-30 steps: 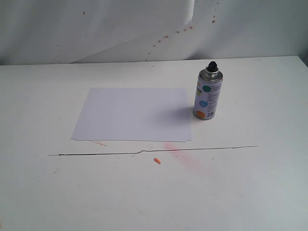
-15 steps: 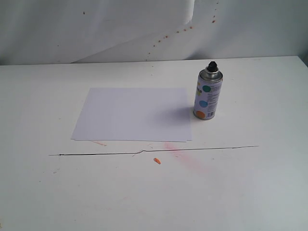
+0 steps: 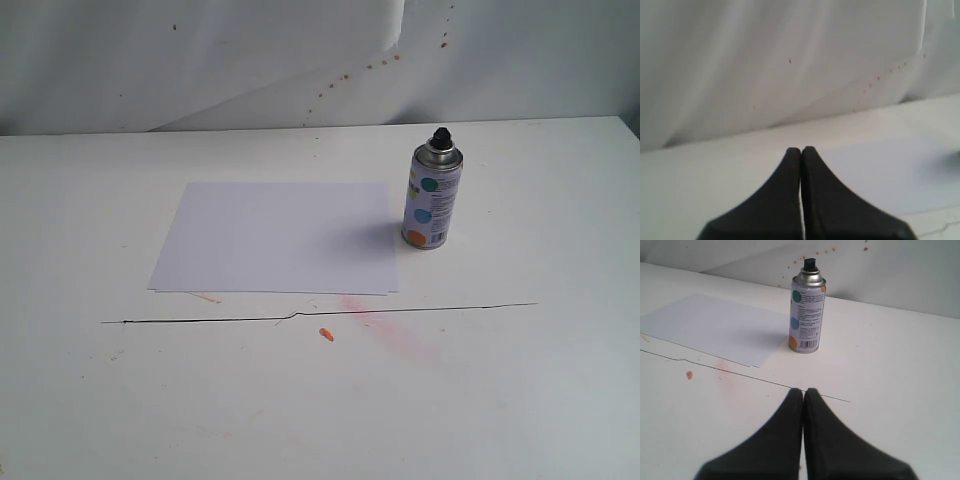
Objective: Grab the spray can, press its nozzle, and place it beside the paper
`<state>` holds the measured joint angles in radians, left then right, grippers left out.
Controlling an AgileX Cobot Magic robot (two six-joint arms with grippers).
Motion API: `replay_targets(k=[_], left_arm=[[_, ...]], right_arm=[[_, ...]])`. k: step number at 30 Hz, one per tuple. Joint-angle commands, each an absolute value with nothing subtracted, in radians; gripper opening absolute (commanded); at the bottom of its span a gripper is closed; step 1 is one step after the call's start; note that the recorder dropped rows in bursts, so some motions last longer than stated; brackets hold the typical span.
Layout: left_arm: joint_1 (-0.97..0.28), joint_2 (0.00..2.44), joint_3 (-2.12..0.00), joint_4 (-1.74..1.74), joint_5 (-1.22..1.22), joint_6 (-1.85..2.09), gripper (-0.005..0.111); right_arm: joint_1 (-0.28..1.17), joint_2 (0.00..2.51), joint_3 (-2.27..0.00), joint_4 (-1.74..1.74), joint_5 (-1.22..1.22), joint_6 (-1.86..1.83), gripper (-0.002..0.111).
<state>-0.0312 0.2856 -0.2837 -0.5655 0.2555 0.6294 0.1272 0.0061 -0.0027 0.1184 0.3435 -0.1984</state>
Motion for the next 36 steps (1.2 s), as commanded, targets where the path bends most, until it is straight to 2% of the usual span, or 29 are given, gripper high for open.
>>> replay_targets(k=[1, 9, 16, 21, 36], left_arm=[[0.027, 0.042, -0.280, -0.483, 0.266, 0.635, 0.000], [0.035, 0.000, -0.146, -0.467, 0.186, 0.522, 0.000], [0.035, 0.000, -0.005, 0.040, 0.192, -0.095, 0.000], [0.035, 0.000, 0.000, 0.016, 0.296, -0.100, 0.000], [0.035, 0.000, 0.000, 0.012, 0.314, -0.071, 0.000]], right_arm=[[0.127, 0.000, 0.000, 0.108, 0.344, -0.203, 0.000], [0.127, 0.000, 0.000, 0.108, 0.344, -0.203, 0.000], [0.127, 0.000, 0.000, 0.108, 0.344, -0.203, 0.000], [0.127, 0.000, 0.000, 0.108, 0.344, -0.201, 0.000], [0.127, 0.000, 0.000, 0.108, 0.342, -0.201, 0.000]])
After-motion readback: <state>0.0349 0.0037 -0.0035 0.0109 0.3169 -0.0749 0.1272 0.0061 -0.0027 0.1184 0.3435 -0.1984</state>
